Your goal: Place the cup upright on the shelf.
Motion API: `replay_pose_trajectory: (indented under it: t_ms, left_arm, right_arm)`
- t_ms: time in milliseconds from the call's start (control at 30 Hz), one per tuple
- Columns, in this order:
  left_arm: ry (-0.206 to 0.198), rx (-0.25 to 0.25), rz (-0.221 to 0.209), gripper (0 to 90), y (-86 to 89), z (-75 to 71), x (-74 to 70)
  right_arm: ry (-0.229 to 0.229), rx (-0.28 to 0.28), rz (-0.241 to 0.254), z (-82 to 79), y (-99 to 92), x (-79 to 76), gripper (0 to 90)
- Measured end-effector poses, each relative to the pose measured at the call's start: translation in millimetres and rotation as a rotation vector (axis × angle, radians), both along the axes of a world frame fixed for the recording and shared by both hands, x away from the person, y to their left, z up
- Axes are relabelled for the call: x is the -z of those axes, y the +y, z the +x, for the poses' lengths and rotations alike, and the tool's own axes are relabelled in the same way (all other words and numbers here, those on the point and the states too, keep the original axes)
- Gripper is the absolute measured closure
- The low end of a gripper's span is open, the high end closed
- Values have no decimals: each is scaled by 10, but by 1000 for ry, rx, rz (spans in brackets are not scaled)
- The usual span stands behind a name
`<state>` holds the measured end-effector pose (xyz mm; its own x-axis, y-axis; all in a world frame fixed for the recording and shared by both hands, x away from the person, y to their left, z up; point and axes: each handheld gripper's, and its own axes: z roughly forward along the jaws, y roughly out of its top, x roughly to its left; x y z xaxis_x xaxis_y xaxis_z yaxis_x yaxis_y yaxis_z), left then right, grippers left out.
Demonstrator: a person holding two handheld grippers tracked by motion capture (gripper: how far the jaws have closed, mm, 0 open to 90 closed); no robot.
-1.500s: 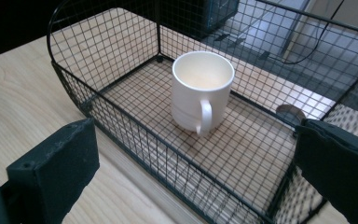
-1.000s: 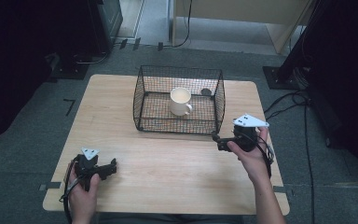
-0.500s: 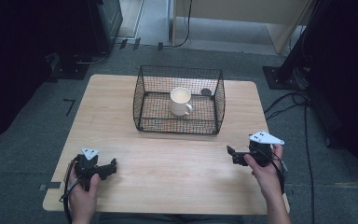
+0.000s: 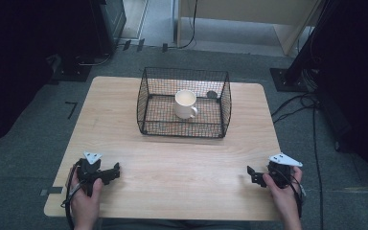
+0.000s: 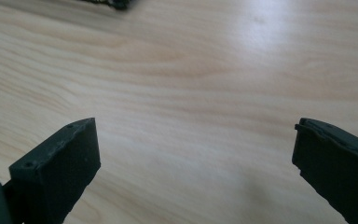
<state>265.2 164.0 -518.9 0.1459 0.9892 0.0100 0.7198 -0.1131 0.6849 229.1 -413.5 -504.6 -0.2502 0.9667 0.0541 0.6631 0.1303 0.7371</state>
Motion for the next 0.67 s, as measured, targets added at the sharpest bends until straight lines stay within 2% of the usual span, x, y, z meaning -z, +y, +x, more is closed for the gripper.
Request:
replay_pose_trajectory:
  t_ms: [133, 333, 400, 500, 667]
  left_arm:
    - [0, 0, 0, 0, 0, 0, 0]
    - [0, 0, 0, 0, 0, 0, 0]
    - [0, 0, 0, 0, 0, 0, 0]
    - [0, 0, 0, 0, 0, 0, 0]
    - [0, 0, 0, 0, 0, 0, 0]
  right_arm:
    - [21, 31, -4, -78, -93, 73, 3]
    - [54, 51, -23, -140, -120, 189, 3]
    - [47, 67, -34, -152, -109, 197, 14]
    - [27, 63, -37, -154, -91, 215, 16]
    - [29, 81, -37, -161, -55, 216, 7]
